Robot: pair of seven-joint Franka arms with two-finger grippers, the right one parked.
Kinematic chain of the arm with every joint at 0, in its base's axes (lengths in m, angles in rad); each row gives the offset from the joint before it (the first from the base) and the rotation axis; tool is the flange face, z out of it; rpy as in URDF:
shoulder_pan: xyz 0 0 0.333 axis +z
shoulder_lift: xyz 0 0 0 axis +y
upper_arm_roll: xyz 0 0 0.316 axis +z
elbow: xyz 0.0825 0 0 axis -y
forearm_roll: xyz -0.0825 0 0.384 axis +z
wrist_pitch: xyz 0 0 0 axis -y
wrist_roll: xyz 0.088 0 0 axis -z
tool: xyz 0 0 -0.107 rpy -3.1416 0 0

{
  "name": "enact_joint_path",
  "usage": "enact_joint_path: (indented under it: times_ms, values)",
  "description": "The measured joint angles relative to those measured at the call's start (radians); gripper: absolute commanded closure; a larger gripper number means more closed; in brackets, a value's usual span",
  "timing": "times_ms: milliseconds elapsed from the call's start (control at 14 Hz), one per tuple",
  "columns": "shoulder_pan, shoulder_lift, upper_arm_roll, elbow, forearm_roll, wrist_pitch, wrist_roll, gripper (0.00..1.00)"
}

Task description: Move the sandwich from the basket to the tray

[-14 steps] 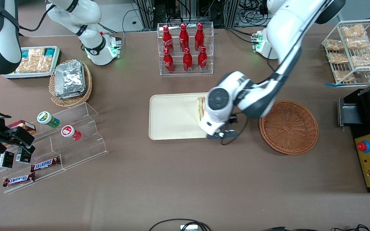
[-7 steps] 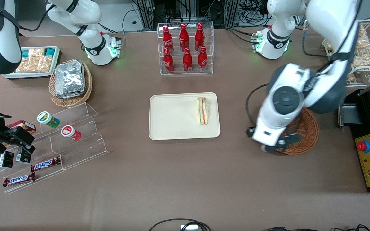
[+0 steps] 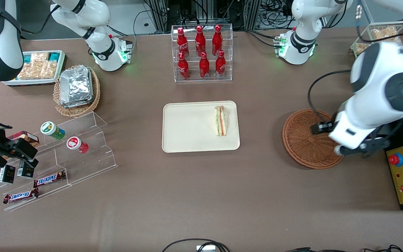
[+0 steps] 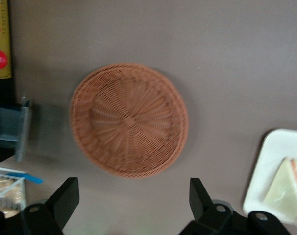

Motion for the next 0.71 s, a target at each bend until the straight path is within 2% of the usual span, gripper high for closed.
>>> enact_joint_path:
  times_ms: [429,571,714]
  values:
    - [-0.011,-0.143,0.18,0.0,-0.092,-0.143,0.315,0.0]
    - [-0.04,-0.164,0.244,0.0,-0.103,-0.143,0.368,0.01]
    - [-0.068,-0.176,0.27,0.0,-0.106,-0.143,0.379,0.01]
